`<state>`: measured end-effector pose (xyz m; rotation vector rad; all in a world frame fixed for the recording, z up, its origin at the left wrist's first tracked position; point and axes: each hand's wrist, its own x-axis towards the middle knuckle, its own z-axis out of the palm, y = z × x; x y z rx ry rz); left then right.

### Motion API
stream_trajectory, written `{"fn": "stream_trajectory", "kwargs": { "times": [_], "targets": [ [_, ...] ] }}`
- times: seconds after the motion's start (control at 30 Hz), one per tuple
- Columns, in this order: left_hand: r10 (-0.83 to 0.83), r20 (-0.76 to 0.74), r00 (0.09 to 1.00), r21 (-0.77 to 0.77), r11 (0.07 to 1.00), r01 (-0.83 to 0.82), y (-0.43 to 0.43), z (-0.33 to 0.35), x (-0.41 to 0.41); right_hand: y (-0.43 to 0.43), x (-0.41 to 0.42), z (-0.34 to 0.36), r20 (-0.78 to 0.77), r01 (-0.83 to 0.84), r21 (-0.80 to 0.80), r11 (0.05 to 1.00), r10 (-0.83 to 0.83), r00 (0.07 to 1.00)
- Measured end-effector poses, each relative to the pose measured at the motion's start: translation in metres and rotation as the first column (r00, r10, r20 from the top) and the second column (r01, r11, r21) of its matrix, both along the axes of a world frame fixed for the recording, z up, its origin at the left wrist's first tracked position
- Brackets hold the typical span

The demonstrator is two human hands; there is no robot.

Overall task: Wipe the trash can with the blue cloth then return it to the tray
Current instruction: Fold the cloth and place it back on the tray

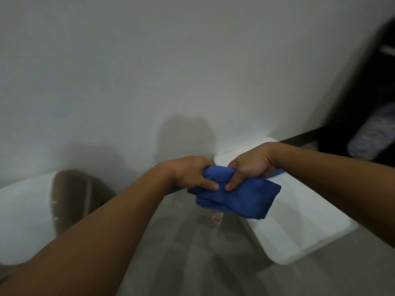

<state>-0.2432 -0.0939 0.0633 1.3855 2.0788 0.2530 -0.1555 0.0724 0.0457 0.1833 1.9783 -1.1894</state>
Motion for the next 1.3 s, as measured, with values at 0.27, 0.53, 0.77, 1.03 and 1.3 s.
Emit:
{"fn": "stream_trajectory", "kwargs": {
  "times": [0.27, 0.53, 0.77, 1.03, 1.3],
  "targets": [
    [0.213, 0.264, 0.941, -0.062, 0.977, -0.203, 0.092, -0.078, 0.078, 0.113, 0.101, -0.044, -0.051, -0.055, 0.405, 0.913, 0.083, 0.995],
    [0.311, 0.217, 0.925, 0.248, 0.899, -0.36, 0.115, -0.127, 0.123, 0.171, 0.144, -0.081, -0.393, 0.222, 0.534, 0.816, 0.006, 0.92],
    [0.284, -0.273, 0.919, 0.479, 0.869, -0.126, 0.095, -0.167, 0.19, 0.143, 0.202, -0.138, -0.785, 0.497, 0.487, 0.718, 0.11, 0.61],
    [0.31, -0.272, 0.911, 0.304, 0.926, -0.224, 0.096, -0.178, 0.216, 0.143, 0.225, -0.17, -0.648, 0.455, 0.437, 0.776, -0.078, 0.757],
    [0.644, 0.079, 0.761, 0.193, 0.739, -0.646, 0.115, -0.182, 0.181, 0.146, 0.183, -0.165, -0.549, 0.632, 0.531, 0.564, -0.339, 0.764]
  ]
}}
